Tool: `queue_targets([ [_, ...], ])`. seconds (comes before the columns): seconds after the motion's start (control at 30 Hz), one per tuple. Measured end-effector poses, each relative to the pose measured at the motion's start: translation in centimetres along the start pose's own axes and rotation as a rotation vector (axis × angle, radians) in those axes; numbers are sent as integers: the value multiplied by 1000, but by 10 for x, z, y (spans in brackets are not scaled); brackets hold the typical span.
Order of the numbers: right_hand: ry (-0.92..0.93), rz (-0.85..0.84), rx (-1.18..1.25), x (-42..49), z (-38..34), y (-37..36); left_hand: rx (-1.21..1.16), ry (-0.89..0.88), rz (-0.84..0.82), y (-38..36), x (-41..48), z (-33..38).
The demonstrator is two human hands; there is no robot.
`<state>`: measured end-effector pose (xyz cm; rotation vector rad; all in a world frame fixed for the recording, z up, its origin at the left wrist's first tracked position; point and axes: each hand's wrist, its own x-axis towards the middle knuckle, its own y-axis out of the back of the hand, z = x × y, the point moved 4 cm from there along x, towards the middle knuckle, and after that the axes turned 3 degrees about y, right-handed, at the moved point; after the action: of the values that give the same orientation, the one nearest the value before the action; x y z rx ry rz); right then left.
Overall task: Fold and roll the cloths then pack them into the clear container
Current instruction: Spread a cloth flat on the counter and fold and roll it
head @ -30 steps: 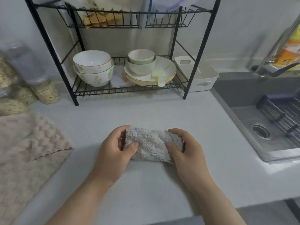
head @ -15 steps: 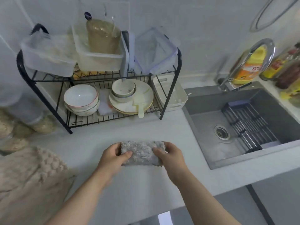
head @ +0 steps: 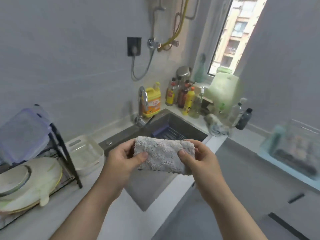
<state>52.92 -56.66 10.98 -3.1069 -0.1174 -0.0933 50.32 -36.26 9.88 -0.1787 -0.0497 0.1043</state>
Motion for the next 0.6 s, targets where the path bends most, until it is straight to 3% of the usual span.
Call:
queue_targets([
  [0.3, 171, 408, -29, -9, -62, 228, -39, -31, -377, -251, 61, 5],
  [0.6, 206, 709, -54, -46, -72, 379, -40, 24, -650, -424, 76, -23],
])
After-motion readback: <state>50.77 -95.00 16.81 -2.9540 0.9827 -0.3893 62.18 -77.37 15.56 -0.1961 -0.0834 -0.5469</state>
